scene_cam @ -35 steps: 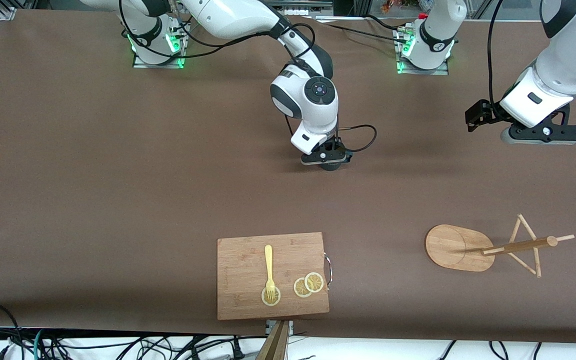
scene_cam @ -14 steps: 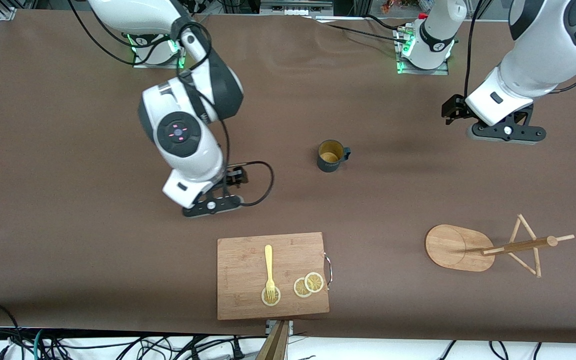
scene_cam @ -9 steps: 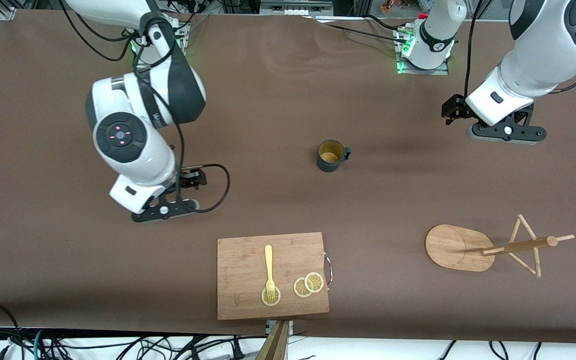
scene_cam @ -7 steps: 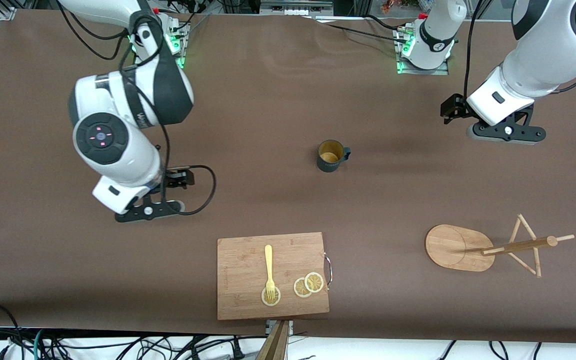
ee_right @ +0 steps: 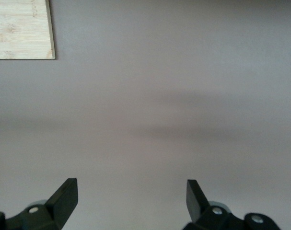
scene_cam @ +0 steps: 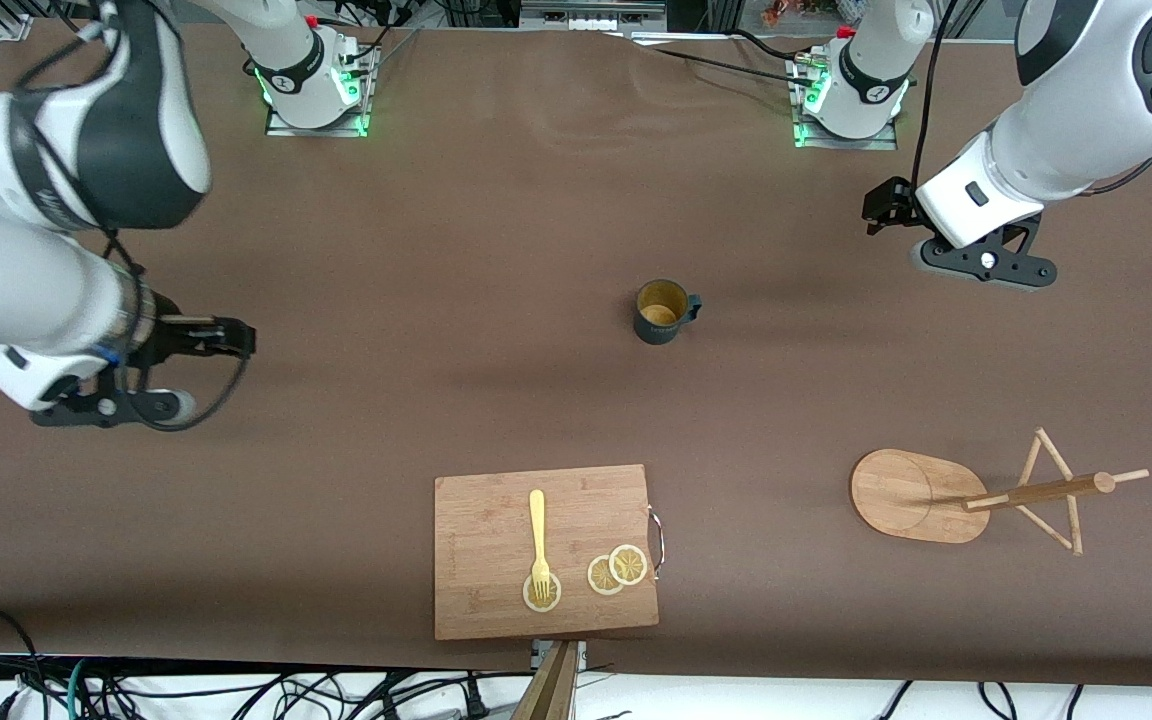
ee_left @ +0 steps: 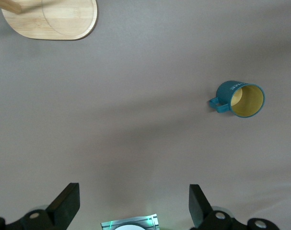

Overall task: Pass cup and hang on rack
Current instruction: 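Release the mug and withdraw the right gripper while the left gripper approaches, then lower the left gripper and grasp the teal mug's handle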

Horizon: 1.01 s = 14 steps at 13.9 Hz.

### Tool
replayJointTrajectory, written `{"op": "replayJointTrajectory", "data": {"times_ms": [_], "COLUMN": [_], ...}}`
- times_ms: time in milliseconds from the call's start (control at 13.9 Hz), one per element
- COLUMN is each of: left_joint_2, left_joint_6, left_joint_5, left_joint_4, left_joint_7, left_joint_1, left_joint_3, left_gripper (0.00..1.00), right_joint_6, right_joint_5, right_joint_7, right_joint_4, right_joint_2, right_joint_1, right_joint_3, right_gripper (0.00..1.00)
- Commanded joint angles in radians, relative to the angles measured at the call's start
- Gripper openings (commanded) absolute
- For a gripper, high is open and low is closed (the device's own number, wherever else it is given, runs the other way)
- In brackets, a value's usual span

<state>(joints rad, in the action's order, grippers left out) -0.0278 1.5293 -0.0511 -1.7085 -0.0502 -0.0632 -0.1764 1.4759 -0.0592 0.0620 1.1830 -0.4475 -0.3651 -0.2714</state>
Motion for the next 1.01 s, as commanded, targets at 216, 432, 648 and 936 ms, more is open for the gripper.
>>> {"op": "replayJointTrajectory", "data": {"times_ms": [216,432,648,936], "left_joint_2": [-0.057,-0.069,-0.069,-0.081], "left_joint_6": [0.135,0.207,0.323,0.448], "left_joint_5": [-0.016,-0.01,-0.016,-0.097], "left_joint_4": [-0.069,-0.14,-0.21,-0.299], "left_joint_7": [0.048,0.09,0.273,0.623], "left_joint_1": [-0.015,-0.017,0.0,0.071], "left_joint_3": [-0.09,-0.15,-0.156,-0.156], "left_gripper": [1.0,1.0,1.0,1.0], "right_joint_6": [0.01,0.015,0.02,0.008], "right_joint_5": [0.044,0.042,0.042,0.082], "right_joint_7": [-0.007,-0.008,-0.01,-0.024], "right_joint_4": [0.127,0.171,0.266,0.328], "right_joint_2": [0.208,0.295,0.38,0.414], "right_joint_1": [0.133,0.176,0.236,0.302], "right_joint_3": [0.051,0.051,0.064,0.159], "right_gripper": [1.0,1.0,1.0,1.0]}}
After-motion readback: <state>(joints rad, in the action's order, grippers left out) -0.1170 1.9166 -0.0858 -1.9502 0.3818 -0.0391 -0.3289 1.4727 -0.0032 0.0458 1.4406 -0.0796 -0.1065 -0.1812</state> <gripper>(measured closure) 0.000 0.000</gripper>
